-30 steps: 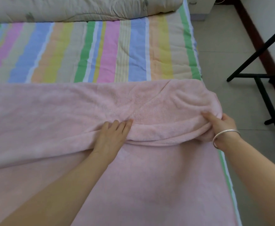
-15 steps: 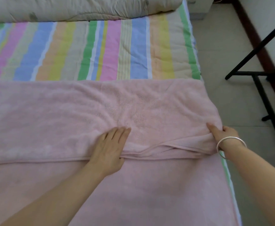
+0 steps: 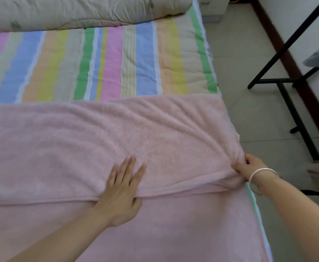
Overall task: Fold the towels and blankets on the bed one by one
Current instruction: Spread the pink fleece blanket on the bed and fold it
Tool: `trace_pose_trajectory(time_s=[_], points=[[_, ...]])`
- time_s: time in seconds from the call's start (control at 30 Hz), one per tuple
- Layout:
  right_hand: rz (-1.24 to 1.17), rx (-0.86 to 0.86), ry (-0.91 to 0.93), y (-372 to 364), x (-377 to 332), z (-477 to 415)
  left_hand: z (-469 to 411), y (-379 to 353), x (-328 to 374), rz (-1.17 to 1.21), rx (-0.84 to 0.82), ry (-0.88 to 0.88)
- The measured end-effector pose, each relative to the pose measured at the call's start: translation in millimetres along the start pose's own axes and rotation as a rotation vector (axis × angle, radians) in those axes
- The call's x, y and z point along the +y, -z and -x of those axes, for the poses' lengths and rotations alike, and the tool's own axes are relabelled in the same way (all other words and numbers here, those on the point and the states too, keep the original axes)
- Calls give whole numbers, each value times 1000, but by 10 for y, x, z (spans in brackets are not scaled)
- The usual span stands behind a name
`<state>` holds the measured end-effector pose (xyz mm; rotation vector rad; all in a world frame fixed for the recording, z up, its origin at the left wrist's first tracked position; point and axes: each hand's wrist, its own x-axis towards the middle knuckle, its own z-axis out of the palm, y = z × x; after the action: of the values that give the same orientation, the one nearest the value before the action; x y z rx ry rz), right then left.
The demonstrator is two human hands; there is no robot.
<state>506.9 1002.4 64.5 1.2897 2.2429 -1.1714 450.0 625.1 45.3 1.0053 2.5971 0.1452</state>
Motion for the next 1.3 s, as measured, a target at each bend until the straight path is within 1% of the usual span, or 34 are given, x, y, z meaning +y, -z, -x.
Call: trace_pose_trajectory(time_s=[0.07,0.13,0.17,0.27,0.4,0.47,0.6,0.73,0.77,0.83,0.97,1.07,1.2,1.3], points=[[-151,-33,-50,15,-117,-62,-116,86,79,105,67,1],[-313,-35,-64,46,-319,-151,-320,141,182,148,152,-19],[-353,-22,-68,59,-422,-219,-440,158,241,166,184,-17],[-387,26,-68,104,-706,-465,-817,201,385,170,258,18],[-374,16,-82,157,-1028,-768,-1199,254,410,88,228,63],[-378,-54,-79,162,-1171,-889,-1306,235,404,60,192,80],[-324,-266,-72,140,-1417,-1079,-1412,99,412,10,129,92],[-280,-465,-40,117,-1684,-1184,-1436,57,427,-6,120,105],[-269,-476,-35,79,-1701,-1234,-1444,56,422,-5,120,109],[-229,-438,-15,10,-1738,-1260,-1469,44,420,-3,125,110],[-293,-160,71,-130,-1681,-1445,-1464,34,416,-3,139,102],[-328,-12,111,-126,-1611,-1568,-1470,35,421,-6,147,98],[-386,45,141,-38,-1451,-1649,-1463,21,421,-13,151,95],[-341,94,215,30,-1345,-1627,-1475,3,428,-23,165,96]])
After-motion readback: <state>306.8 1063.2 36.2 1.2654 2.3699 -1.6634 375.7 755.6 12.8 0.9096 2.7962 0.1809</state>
